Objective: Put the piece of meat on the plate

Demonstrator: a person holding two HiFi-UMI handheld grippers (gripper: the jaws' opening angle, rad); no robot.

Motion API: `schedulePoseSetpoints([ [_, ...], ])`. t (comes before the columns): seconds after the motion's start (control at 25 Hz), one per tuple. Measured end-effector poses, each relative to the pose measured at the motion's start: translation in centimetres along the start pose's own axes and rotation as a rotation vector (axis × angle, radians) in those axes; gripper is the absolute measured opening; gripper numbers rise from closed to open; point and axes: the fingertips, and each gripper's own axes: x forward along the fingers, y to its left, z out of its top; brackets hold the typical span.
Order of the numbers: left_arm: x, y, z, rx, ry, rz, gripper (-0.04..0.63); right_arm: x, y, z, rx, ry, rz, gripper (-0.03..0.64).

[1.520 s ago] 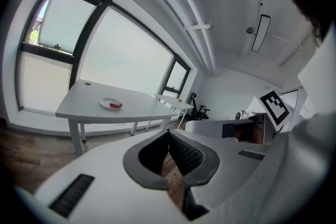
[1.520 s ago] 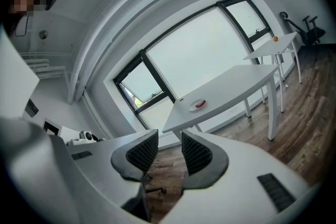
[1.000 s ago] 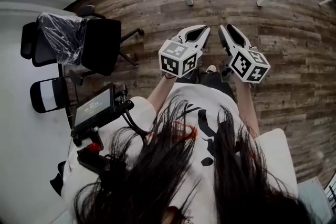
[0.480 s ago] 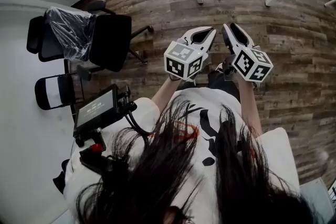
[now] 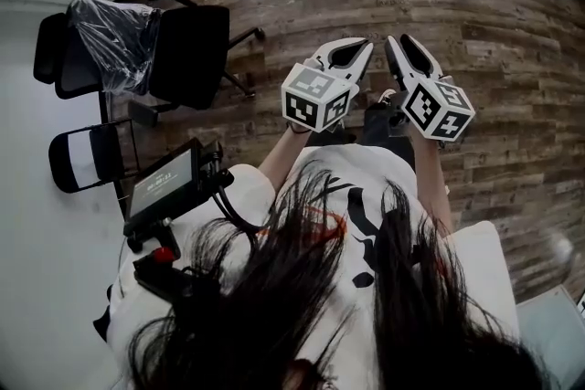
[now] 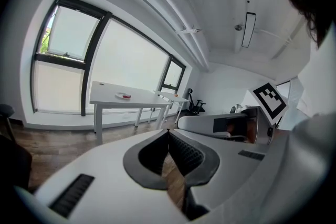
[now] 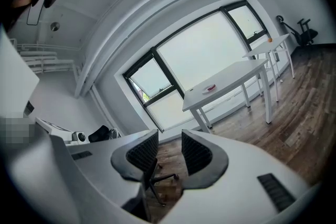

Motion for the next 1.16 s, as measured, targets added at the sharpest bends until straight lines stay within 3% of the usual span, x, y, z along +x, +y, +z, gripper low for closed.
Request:
schedulePoseSetpoints([
  [1.16,1.3,-1.5,1.6,0.034,-0.026,-0.051,0.006,-1.3,0.0,0.5,-0.046,-0.004,-0.029,0.143],
])
